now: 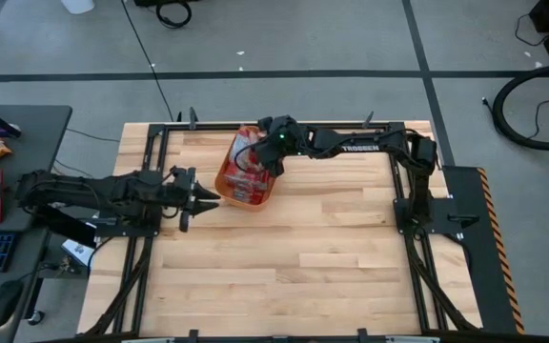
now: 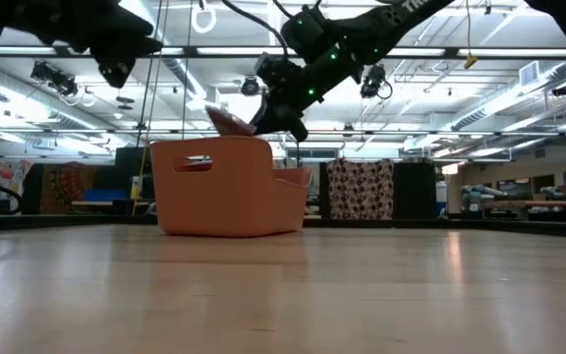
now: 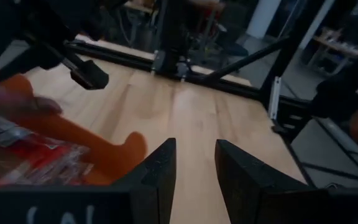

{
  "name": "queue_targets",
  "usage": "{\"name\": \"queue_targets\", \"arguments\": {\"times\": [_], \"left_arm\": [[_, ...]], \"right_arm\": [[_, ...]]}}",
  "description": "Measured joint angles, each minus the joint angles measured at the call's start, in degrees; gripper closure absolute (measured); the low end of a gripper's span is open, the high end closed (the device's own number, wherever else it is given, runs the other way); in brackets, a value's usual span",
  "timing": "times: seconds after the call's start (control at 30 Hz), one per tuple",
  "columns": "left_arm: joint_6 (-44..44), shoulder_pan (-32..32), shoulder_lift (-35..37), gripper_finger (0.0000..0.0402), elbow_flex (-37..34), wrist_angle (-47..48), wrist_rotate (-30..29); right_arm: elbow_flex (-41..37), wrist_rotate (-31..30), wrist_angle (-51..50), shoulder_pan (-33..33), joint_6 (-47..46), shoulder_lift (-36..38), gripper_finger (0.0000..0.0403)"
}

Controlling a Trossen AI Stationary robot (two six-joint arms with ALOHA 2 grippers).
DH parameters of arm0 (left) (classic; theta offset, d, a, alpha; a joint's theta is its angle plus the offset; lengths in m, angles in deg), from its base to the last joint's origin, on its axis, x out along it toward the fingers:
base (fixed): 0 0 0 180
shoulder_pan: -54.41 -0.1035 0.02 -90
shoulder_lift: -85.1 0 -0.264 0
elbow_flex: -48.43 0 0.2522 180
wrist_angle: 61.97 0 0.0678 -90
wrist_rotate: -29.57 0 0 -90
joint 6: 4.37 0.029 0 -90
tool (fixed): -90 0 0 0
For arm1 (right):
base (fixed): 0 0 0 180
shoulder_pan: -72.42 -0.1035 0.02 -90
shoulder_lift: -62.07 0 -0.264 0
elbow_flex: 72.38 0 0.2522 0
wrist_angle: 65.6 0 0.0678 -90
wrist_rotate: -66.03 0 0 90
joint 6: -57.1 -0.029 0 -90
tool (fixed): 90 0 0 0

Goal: Sort popcorn bags into baskets
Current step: Put the red popcorn pack into the orange bin, then return to Home Position

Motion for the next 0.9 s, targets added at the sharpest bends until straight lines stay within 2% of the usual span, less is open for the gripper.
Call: {"name": "queue_targets", "arguments": {"times": [0.17, 0.23, 0.4, 0.47, 0.67, 0.9], "left_arm": [[-0.31, 1.66, 7.12, 0.0285, -7.34, -7.59, -0.60], [-0.33, 1.55, 10.57, 0.0285, -9.53, -7.96, -1.27], [-0.81, 1.45, 18.69, 0.0285, -13.48, -7.91, -3.19], [-1.01, 1.46, 21.62, 0.0285, -14.87, -7.62, -3.19], [-1.03, 1.46, 28.24, 0.0285, -18.56, -5.35, -6.19], [-1.01, 1.53, 33.03, 0.0285, -21.03, -5.19, -6.30]], "right_arm": [[-0.11, 1.55, -0.77, -0.07, -0.87, 0.00, 0.0356], [-0.11, 1.17, -0.77, -0.07, -1.75, 0.00, 0.0337], [1.59, -7.85, -4.16, -0.46, -5.01, 0.60, 0.0287], [2.07, -9.35, -6.68, -0.59, -7.13, 2.45, 0.0277], [0.52, -7.91, -15.74, -0.33, -18.17, 8.89, 0.0286], [-13.25, -8.92, -15.00, -0.84, -28.41, 17.60, 0.0312]]}}
